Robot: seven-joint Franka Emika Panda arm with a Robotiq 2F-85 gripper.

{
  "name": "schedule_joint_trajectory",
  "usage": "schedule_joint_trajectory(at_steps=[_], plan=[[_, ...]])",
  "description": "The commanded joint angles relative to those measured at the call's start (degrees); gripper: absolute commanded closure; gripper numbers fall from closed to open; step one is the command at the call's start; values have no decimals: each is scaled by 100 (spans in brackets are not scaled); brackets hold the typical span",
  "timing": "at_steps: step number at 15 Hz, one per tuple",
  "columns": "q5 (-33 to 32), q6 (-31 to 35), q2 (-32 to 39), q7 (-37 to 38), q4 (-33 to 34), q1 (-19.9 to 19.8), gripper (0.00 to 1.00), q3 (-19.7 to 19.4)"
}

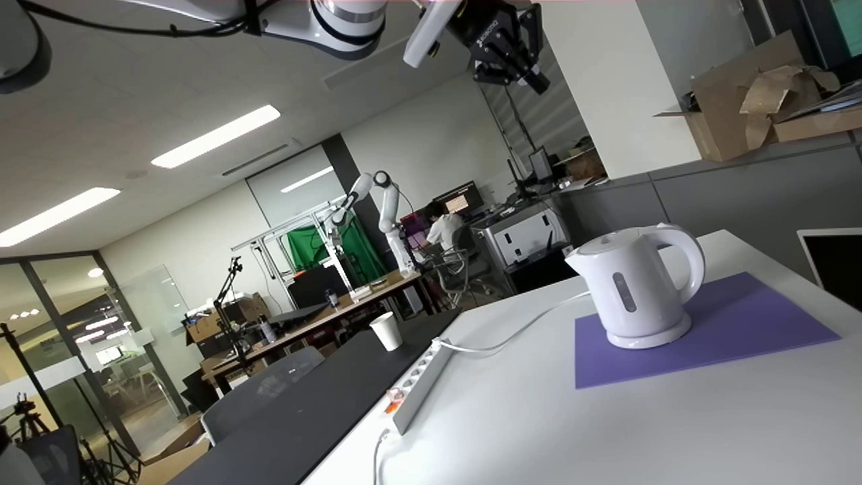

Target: Press the button on the kettle

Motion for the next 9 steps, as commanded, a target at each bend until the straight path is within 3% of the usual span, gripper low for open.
schedule_joint_trajectory(at_steps=[1, 3, 9], plan=[[-70, -16, -6, 45, 23, -198, 95, 212], [80, -21, 102, -22, 146, -255, 100, 268], [346, 531, 1025, 217, 929, -536, 100, 525]])
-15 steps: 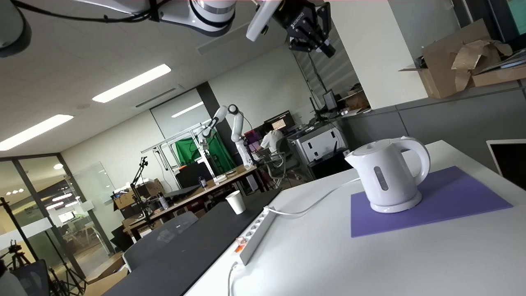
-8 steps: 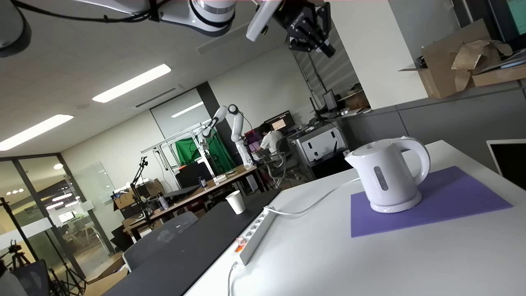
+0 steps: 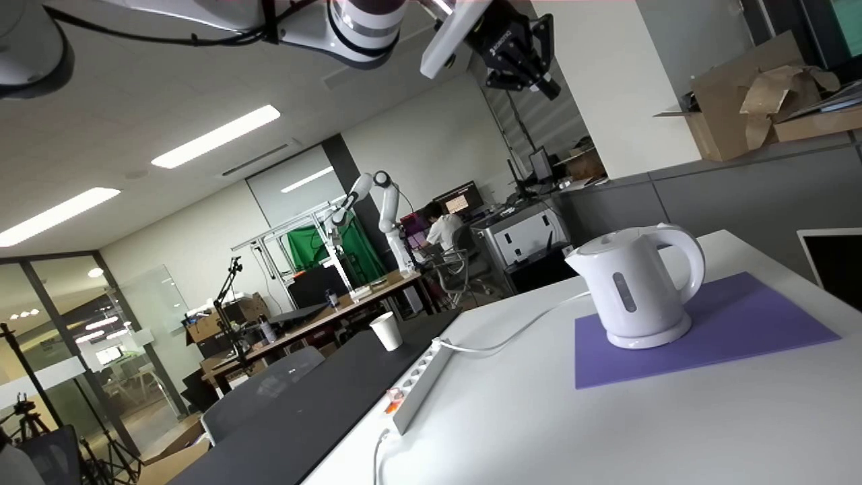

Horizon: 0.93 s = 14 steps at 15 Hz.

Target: Press the button on the kettle

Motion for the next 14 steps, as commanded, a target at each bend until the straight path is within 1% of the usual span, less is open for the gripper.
schedule_joint_trajectory(at_steps=[1, 7, 10, 11, 14], plan=[[84, 210, 820, 265, 868, -263, 100, 198], [-149, 215, 1940, 735, 2009, -486, 100, 377], [-318, 104, 2346, 1001, 2482, -475, 100, 323], [-264, 286, 2010, 730, 1936, -530, 100, 468], [-292, 303, 2114, 742, 1991, -558, 99, 520]])
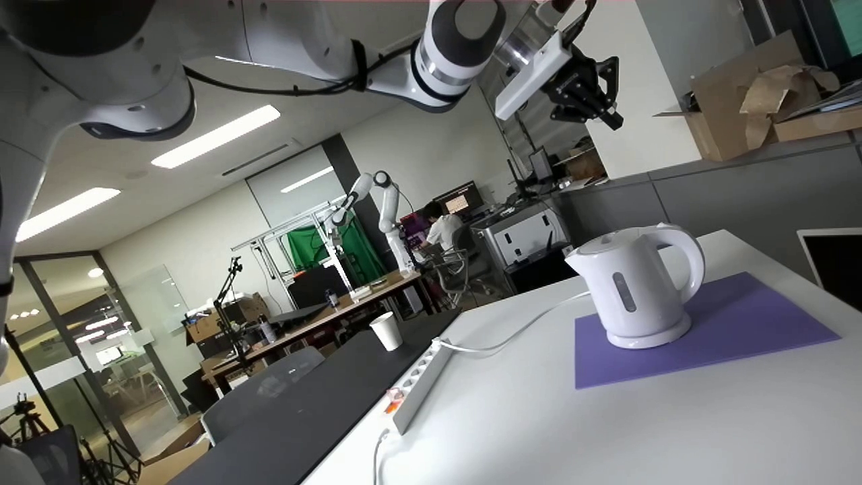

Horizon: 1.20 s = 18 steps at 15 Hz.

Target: Press the button on the kettle

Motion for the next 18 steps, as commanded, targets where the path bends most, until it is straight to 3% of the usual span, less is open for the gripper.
schedule_joint_trajectory(at_steps=[1, 10, 18], plan=[[-145, -12, -3, 76, 35, -127, 99, 156], [-142, -13, -9, 73, 35, -136, 100, 165], [-186, -55, 518, 385, 473, -226, 100, 95]])
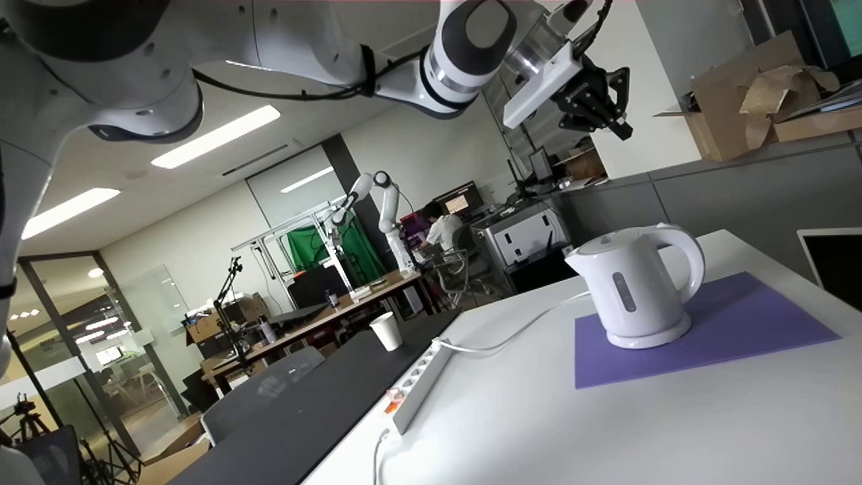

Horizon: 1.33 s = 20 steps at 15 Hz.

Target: Press the button on the kettle

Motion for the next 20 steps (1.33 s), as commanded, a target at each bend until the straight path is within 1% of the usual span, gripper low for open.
schedule_joint_trajectory(at_steps=[1, 6, 13, 20], plan=[[-192, -61, 411, 370, 456, -86, 100, -36], [-199, -74, 868, 482, 825, -226, 100, -3], [-262, -305, 1395, 569, 1276, -346, 100, -28], [-245, -1005, 1728, 522, 1689, -435, 100, 30]])
